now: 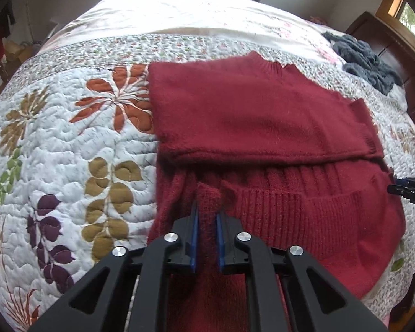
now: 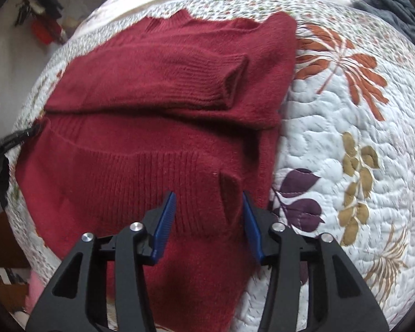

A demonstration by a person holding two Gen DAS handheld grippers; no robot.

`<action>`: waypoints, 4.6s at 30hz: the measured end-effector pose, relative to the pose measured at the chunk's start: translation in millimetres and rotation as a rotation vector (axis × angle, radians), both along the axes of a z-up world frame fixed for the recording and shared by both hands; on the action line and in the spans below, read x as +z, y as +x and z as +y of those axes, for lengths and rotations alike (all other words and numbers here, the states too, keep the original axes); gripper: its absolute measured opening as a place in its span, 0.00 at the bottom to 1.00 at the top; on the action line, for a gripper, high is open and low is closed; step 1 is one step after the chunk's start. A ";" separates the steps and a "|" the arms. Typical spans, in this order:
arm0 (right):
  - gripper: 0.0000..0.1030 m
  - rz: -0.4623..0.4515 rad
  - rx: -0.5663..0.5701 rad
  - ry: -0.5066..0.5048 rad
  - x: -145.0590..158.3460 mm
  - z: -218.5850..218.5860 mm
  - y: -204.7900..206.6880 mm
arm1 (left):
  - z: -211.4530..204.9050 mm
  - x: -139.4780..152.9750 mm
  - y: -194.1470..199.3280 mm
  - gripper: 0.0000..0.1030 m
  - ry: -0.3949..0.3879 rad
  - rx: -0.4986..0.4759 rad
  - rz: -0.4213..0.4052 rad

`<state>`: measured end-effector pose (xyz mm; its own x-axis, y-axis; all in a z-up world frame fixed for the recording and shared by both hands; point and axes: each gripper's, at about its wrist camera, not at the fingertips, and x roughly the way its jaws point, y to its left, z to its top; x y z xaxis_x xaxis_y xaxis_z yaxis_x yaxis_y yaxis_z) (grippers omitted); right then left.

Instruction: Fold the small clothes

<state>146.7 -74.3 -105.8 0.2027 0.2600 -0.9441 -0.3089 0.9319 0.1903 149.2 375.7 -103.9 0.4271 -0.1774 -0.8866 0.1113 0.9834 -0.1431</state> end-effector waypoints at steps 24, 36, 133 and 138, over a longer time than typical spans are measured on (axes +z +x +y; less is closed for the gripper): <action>0.05 -0.216 -0.037 0.177 118.5 -23.3 -64.4 | 9.7 110.8 -60.2 0.05 -0.054 0.060 -0.304; 0.05 -0.332 -0.126 0.170 175.8 -19.3 29.1 | 6.3 167.3 35.5 0.05 -0.089 0.112 -0.445; 0.42 0.078 -0.408 0.308 10.2 -77.4 67.7 | -85.3 17.1 99.3 0.43 0.016 0.057 -0.076; 0.41 0.114 -0.419 0.358 -9.3 -80.9 77.8 | -83.2 -5.3 105.8 0.43 0.027 0.065 -0.036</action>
<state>224.5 -155.2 -115.0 0.2592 0.4876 -0.8337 0.1154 0.8414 0.5280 254.9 292.5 -109.1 0.4686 -0.1244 -0.8746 0.0514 0.9922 -0.1135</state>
